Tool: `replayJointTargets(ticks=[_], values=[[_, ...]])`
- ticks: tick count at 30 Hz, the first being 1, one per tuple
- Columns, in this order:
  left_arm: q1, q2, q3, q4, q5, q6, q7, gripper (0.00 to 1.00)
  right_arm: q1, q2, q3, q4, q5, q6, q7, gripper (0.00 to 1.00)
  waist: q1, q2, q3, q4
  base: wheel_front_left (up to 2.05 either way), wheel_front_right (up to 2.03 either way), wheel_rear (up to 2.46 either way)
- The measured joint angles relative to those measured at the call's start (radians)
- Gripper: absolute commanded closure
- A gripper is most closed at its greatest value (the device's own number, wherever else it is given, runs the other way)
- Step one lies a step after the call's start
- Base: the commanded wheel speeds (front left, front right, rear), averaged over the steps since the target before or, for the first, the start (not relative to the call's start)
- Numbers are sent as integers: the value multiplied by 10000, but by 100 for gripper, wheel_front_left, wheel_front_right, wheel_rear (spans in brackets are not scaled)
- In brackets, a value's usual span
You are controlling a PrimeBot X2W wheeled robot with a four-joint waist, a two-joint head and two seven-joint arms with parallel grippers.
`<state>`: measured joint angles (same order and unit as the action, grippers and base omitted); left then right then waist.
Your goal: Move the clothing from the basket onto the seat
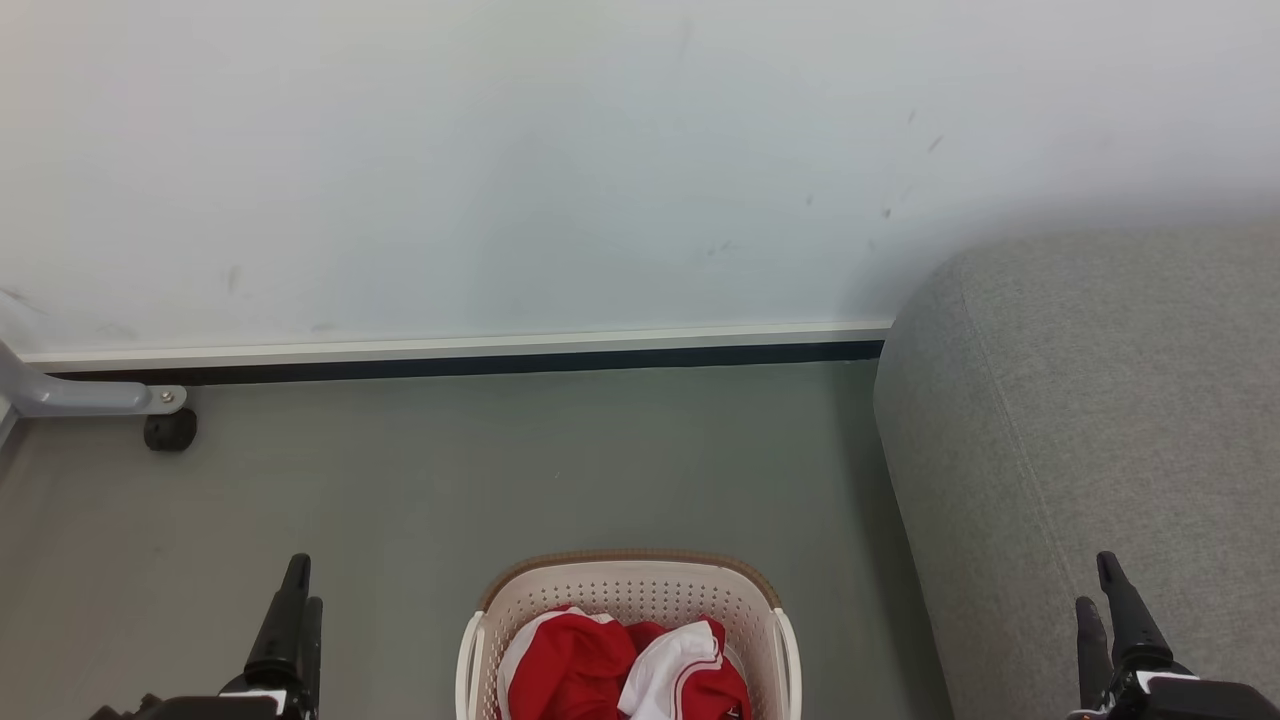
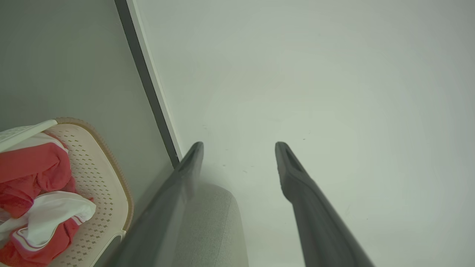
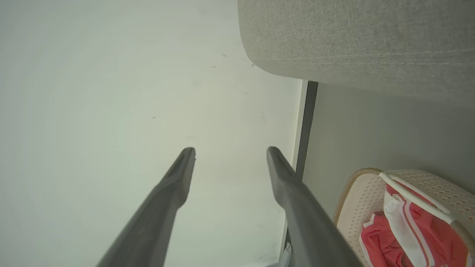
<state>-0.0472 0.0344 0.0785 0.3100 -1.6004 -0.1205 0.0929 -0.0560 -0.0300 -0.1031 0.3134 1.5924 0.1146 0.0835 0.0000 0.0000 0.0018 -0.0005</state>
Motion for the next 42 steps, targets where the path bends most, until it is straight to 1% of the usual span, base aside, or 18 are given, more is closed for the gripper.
replayJointTargets(ticks=[7,16,24,33,34,37,42], values=[[-13,15,-146,-180,109,0,-261,0,-10,-2,199,-148,-186,0,-249,0,1,0,6,-15,0,0,0],[-33,153,-416,-462,740,0,-610,0,-138,-69,522,-449,-813,0,-581,0,0,0,9,-41,0,0,0],[-63,360,-821,-612,1753,0,-901,0,-177,-234,982,-681,-1659,0,-859,0,0,0,0,-62,0,0,0],[-128,543,-1218,-704,3085,65,-1229,0,-359,-495,1540,-828,-3315,0,-1170,0,0,0,-16,-78,0,0,0],[-128,543,-1218,-704,3085,65,-1229,0,-359,-495,1540,-828,-3315,0,-1170,0,0,0,-16,-78,0,0,0],[-146,677,-1407,-727,3662,165,-1348,0,-384,-616,1783,-876,-4021,-17,-1260,0,0,0,-18,-77,0,0,0],[-174,930,-1703,-734,4646,380,-1528,0,-463,-796,2205,-965,-5051,-157,-1440,0,0,1,-20,-77,0,0,0]])
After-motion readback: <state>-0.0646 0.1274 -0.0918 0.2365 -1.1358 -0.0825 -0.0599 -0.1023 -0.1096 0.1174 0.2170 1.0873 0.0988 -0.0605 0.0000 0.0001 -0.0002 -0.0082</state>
